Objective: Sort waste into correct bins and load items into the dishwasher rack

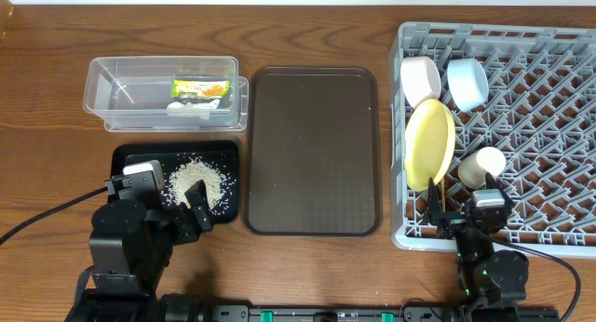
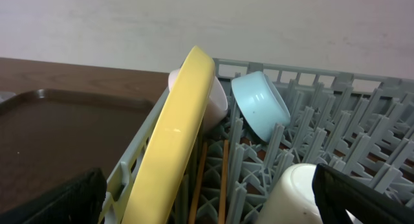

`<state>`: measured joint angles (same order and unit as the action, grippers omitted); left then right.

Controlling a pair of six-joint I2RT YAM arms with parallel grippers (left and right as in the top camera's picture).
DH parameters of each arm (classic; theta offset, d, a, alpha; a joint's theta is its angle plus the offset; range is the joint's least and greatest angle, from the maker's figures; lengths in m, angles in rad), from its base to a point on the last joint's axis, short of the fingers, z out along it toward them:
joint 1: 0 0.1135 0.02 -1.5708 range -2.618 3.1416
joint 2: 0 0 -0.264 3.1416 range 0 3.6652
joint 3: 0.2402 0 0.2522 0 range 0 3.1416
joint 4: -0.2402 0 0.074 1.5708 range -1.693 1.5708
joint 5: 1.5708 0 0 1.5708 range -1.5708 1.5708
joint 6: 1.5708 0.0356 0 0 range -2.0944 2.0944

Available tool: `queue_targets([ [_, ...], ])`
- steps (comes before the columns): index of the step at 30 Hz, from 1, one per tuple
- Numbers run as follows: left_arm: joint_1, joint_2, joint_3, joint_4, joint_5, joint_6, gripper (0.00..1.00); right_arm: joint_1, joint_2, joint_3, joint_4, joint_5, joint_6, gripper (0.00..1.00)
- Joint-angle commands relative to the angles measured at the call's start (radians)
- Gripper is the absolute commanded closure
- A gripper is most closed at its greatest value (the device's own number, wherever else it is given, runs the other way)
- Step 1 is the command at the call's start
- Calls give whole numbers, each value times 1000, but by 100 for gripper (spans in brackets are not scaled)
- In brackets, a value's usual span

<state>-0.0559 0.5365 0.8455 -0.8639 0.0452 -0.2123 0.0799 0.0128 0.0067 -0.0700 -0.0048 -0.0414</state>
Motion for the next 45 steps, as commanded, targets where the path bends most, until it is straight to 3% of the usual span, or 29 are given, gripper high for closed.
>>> queue_targets([
  [1, 2, -2, -3, 2, -14, 2, 7, 13, -6, -1, -4, -11, -16, 1],
  [28, 3, -64, -66, -25, -57, 18, 7, 13, -6, -1, -4, -11, -16, 1],
  [39, 5, -384, -552, 473, -56, 17, 7, 13, -6, -1, -4, -11, -16, 1],
  [45, 5, -498, -711, 668, -57, 25, 7, 13, -6, -1, -4, -11, -16, 1],
])
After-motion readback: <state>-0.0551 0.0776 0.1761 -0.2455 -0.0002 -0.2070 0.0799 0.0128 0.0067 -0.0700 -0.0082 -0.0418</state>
